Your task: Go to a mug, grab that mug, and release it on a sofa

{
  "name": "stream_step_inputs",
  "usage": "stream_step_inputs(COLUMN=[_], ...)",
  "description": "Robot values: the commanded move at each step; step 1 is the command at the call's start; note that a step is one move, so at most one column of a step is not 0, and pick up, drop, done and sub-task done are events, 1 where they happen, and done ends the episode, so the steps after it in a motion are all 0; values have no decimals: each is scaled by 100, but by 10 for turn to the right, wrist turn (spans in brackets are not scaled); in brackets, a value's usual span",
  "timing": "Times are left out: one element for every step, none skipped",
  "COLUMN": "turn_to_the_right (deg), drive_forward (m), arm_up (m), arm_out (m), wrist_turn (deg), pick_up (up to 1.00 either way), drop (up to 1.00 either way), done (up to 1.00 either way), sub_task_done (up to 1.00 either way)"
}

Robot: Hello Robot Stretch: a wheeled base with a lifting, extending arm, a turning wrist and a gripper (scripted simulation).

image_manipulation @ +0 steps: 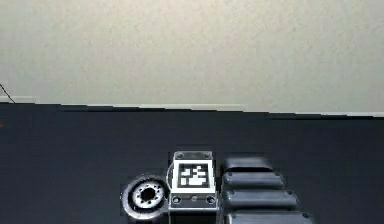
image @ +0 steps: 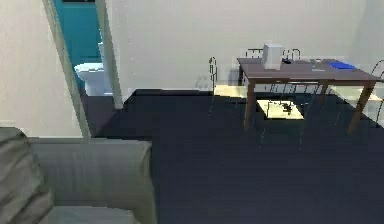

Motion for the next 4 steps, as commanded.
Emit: stream_step_inputs(turn_to_the_right=[-450, -450, -450, -360], drive_forward=[0, 0, 0, 0], arm_up=[0, 0, 0, 0], arm_out=[0, 0, 0, 0], wrist_turn=[0, 0, 0, 0], pick_up=[0, 0, 0, 0], drop=[0, 0, 0, 0], done=[0, 0, 0, 0], sub_task_done=[0, 0, 0, 0])
